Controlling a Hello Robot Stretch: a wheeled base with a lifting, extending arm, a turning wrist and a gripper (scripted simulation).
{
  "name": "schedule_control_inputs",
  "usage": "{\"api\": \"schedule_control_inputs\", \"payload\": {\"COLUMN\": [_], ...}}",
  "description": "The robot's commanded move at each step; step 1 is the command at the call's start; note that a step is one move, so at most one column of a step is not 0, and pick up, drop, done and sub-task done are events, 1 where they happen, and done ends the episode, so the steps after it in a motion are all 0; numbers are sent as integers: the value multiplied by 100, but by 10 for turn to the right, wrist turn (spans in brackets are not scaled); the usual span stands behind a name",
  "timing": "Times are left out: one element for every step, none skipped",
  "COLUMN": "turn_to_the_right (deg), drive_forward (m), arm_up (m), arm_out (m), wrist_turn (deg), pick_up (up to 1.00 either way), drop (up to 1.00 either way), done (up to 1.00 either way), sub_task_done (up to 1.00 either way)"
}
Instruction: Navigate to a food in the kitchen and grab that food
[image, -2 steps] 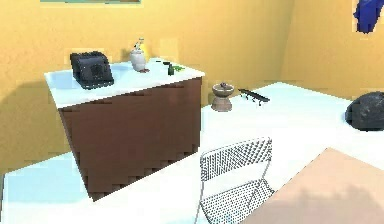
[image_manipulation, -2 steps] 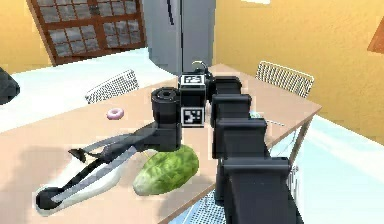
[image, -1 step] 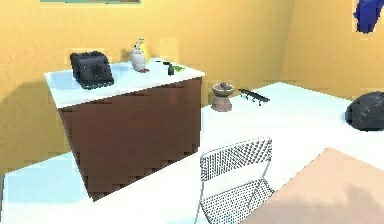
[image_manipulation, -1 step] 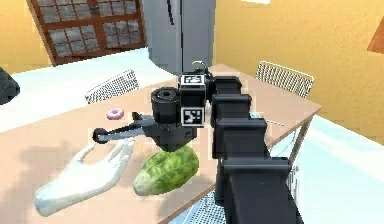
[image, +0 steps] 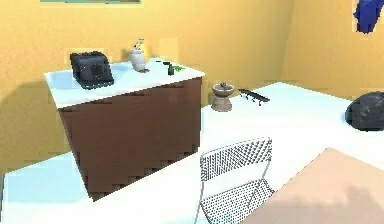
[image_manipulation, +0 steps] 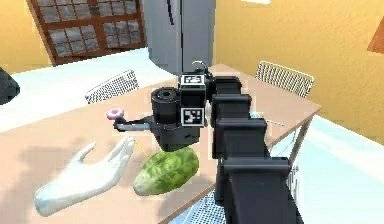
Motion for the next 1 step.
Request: {"api": "schedule_control_inputs", "payload": {"turn_to_the_right": [0], "drive_forward": [0], "arm_up": [-28], "arm_out": [0], "wrist_turn": [0], "pick_up": [0], "drop": [0], "done": [0], "sub_task_done": [0]}}
